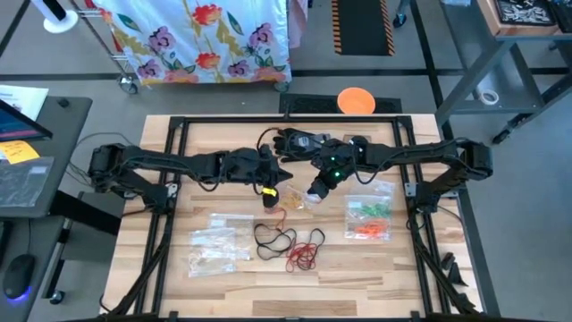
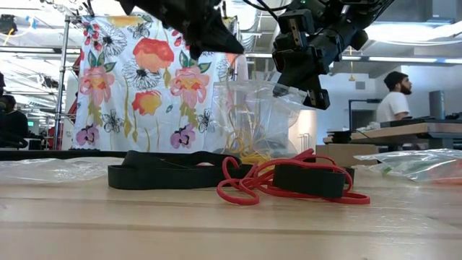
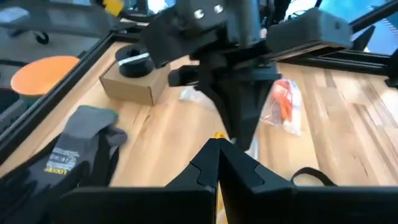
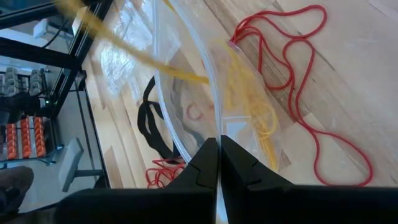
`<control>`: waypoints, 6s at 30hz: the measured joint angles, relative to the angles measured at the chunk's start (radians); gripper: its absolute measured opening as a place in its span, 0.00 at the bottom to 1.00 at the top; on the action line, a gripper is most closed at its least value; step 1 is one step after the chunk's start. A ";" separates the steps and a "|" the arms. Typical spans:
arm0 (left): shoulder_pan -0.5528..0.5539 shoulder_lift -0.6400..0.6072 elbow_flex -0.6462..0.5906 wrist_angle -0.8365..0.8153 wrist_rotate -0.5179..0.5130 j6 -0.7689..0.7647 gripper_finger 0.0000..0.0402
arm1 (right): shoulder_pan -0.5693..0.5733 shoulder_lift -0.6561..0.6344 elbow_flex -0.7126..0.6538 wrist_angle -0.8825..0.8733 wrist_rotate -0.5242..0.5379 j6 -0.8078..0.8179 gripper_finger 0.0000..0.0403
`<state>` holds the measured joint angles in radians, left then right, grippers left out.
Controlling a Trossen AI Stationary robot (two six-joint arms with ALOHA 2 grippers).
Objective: Sort rubber bands
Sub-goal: Put the yellow rubber band into the transparent zip bag, then close the transparent zip bag containing the yellow rubber bands
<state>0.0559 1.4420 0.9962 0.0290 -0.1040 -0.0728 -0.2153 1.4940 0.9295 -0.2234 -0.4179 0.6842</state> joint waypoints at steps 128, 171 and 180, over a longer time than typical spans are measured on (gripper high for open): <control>-0.293 -0.244 -0.591 0.256 -0.121 -0.248 0.30 | 0.029 -0.026 -0.033 0.574 -0.159 -0.394 0.04; -0.381 0.162 -0.499 0.271 -0.396 0.017 0.30 | -0.108 -0.031 0.094 0.400 -0.159 -0.509 0.04; -0.355 0.164 -0.499 0.273 -0.434 0.066 0.06 | -0.100 -0.031 0.094 0.401 -0.159 -0.502 0.04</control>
<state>-0.2994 1.6058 0.4969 0.3024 -0.5384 -0.0068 -0.3152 1.4628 1.0237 0.1780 -0.5766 0.1825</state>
